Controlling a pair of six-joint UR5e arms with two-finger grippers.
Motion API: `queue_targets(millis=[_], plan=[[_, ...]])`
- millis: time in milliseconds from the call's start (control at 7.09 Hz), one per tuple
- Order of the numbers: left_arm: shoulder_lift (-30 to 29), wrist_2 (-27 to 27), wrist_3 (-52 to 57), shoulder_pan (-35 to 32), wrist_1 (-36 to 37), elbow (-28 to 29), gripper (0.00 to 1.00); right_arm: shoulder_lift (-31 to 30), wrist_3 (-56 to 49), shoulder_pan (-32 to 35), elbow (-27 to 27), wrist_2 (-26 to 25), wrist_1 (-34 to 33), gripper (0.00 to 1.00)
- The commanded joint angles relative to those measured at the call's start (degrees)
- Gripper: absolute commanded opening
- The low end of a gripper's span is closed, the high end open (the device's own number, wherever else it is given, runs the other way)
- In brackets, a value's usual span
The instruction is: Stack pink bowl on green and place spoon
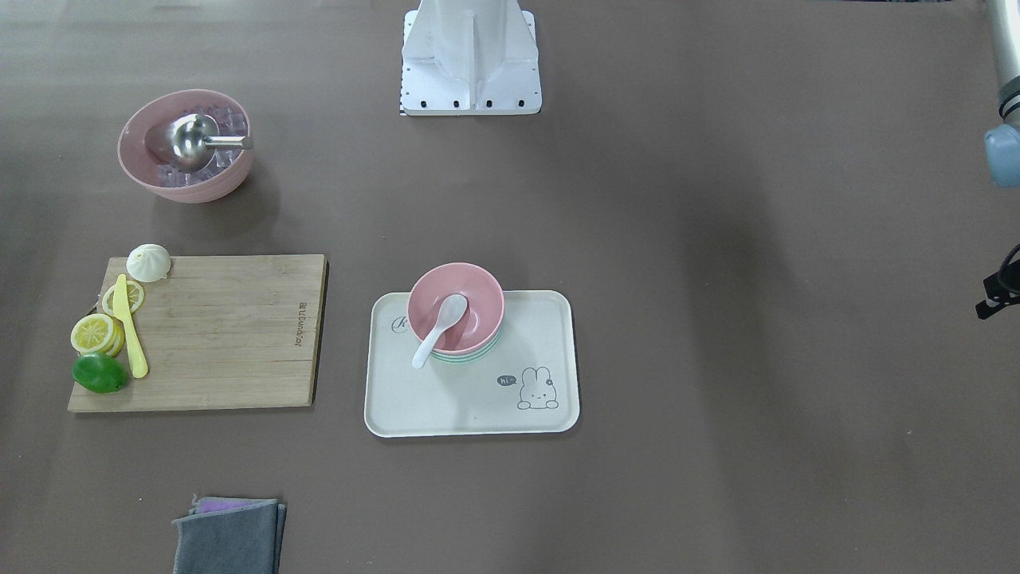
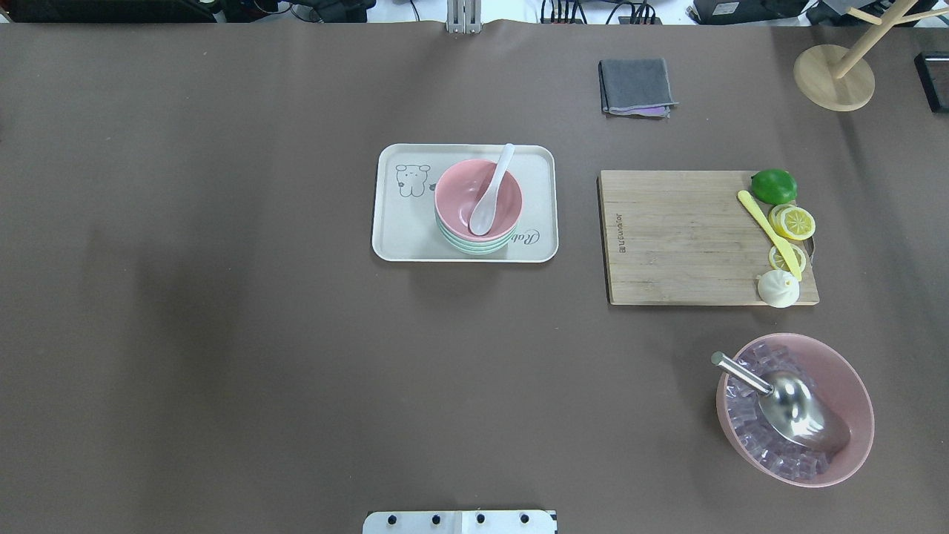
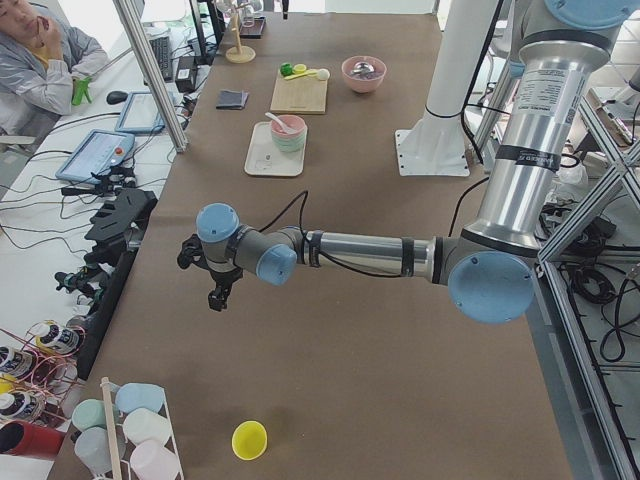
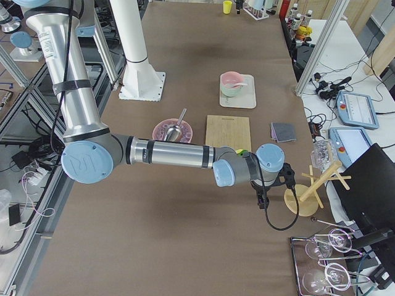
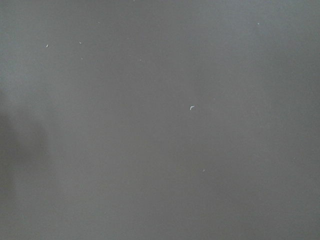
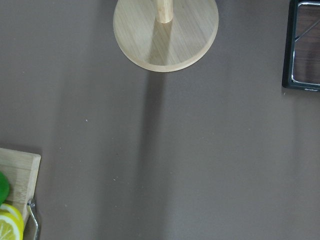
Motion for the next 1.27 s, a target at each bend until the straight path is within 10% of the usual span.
queue_targets(millis=[0, 1128], plan=[[0.77, 0.2, 0.2, 0.08, 0.07, -0.33, 0.98, -0.07, 0.03, 0.0, 0.06, 0.01, 0.03, 1.0], [2.01, 0.46, 0.29, 0.17, 0.07, -0.68, 0.98, -0.16, 0.03, 0.0, 0.24, 0.1, 0.12, 1.0]])
